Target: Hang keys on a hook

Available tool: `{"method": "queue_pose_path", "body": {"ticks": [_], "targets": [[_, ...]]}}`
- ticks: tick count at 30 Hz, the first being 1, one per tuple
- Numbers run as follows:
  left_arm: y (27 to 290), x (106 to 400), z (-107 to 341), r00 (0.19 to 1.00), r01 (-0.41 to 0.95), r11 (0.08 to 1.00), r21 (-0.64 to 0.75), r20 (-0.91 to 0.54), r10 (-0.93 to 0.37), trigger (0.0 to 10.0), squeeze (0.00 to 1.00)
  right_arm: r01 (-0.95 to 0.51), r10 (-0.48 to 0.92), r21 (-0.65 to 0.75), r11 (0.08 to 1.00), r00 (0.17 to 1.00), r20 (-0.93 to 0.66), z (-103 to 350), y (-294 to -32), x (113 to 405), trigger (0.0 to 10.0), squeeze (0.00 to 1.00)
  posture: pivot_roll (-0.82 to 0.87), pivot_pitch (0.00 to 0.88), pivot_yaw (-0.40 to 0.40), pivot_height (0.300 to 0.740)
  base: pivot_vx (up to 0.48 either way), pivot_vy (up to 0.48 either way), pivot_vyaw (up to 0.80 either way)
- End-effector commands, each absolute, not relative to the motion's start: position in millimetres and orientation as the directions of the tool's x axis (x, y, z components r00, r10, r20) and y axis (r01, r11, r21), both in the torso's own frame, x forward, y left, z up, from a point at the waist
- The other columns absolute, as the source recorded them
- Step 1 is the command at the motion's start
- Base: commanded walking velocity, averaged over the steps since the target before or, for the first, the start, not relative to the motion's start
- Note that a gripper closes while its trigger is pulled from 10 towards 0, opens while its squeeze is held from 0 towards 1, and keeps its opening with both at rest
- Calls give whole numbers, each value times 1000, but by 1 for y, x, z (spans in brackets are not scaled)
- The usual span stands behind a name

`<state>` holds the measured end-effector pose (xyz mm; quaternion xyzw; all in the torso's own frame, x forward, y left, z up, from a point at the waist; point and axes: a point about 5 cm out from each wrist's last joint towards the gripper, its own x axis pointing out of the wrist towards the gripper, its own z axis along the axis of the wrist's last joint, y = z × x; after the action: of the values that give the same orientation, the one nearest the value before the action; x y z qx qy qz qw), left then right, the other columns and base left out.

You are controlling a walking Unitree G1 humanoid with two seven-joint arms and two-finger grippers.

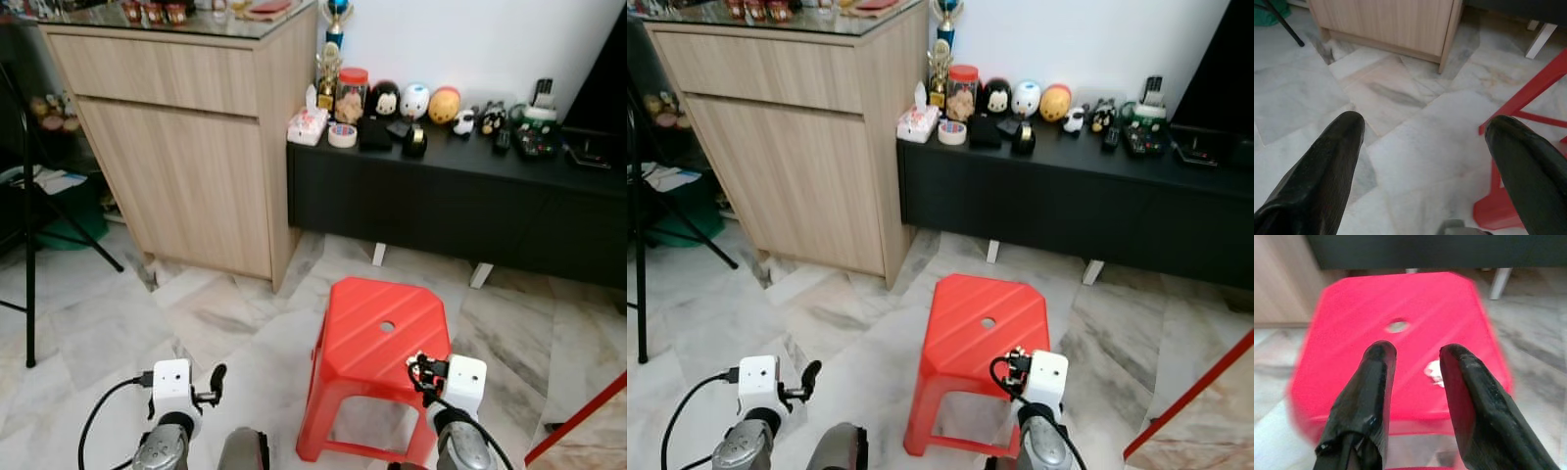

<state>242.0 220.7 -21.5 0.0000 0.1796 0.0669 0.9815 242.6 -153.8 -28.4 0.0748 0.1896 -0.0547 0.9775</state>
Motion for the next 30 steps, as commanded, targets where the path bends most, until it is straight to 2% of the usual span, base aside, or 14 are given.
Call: {"method": "queue_pose_path", "body": {"ticks": [1, 30], "targets": [[220, 245, -20, 928, -128, 991, 23, -350, 128, 10000, 0, 144, -88, 121, 982, 921, -380, -29, -157, 242, 10000, 0, 82, 33, -54, 626, 0, 0, 0], [216, 249, -17, 935, -87, 996, 33, -343, 93, 10000, 0, 154, -94, 113, 982, 906, -413, -33, -159, 240, 10000, 0, 82, 36, -57, 626, 0, 0, 0]]}}
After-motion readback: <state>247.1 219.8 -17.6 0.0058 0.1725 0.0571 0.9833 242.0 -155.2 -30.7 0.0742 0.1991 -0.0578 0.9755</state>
